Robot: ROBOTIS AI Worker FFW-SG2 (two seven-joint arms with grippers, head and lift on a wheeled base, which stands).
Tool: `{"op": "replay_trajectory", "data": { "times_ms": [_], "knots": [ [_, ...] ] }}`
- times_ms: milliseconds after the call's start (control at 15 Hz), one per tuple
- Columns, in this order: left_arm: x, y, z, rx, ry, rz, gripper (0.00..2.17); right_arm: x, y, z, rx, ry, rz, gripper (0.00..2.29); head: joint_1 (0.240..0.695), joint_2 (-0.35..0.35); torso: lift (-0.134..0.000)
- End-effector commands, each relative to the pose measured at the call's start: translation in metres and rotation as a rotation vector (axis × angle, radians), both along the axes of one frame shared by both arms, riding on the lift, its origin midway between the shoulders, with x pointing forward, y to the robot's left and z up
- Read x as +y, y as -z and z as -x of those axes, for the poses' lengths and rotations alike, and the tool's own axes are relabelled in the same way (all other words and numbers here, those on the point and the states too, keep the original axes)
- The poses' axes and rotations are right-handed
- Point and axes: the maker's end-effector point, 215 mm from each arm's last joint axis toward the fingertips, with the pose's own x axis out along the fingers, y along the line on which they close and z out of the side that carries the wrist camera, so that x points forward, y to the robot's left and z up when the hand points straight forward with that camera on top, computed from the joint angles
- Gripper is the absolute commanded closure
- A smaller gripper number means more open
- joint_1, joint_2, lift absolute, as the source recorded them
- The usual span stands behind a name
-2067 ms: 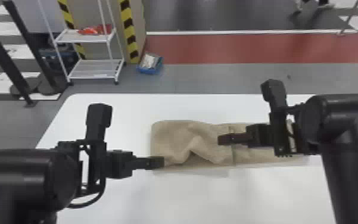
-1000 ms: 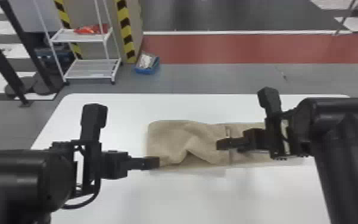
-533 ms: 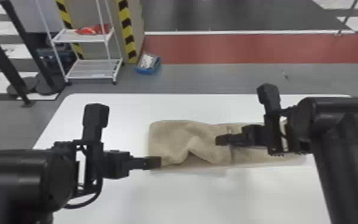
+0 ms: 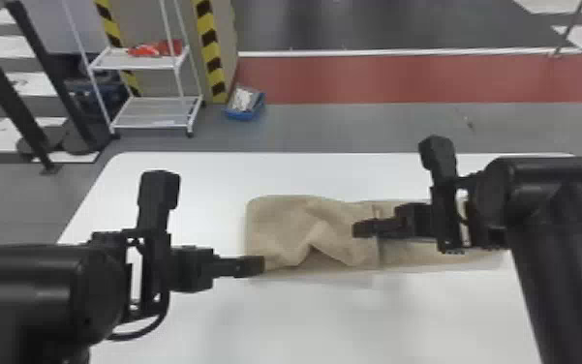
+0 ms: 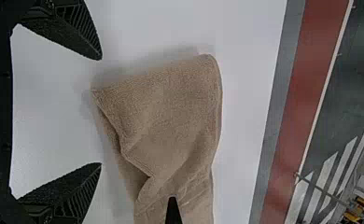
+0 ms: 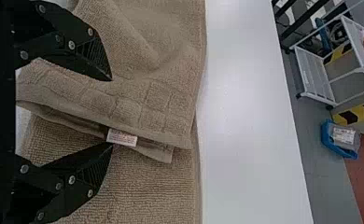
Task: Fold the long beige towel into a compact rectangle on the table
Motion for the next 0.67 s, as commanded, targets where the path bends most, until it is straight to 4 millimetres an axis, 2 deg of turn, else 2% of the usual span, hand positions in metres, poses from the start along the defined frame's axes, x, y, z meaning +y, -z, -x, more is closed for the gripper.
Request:
{"op": "replay_trajectory", "data": {
  "times_ms": [0,133,333,467,600],
  "knots": [
    [-0.0001,0.0006,0.0005,0.001,0.000,0.000,0.08,-0.0025,0.0025,0.0030,0.013,0.001,0.008,0.45,0.695,0.061,-0.124],
    [-0.0001,0.0006,0.0005,0.001,0.000,0.000,0.08,-0.0021,0.0030,0.0033,0.014,0.000,0.007,0.48,0.695,0.059,-0.124],
    [-0.0001,0.0006,0.0005,0.001,0.000,0.000,0.08,-0.0052,0.0011,0.0013,0.011,0.006,0.004,0.89,0.695,0.058,-0.124],
    [0.0002,0.0014,0.0011,0.003,-0.001,-0.001,0.08,-0.0056,0.0010,0.0012,0.011,0.007,0.004,1.25,0.695,0.055,-0.124],
    [0.0016,0.0027,0.0021,0.006,-0.004,-0.001,0.08,-0.0056,0.0012,0.0012,0.011,0.006,0.006,1.29,0.695,0.055,-0.124]
  ]
}}
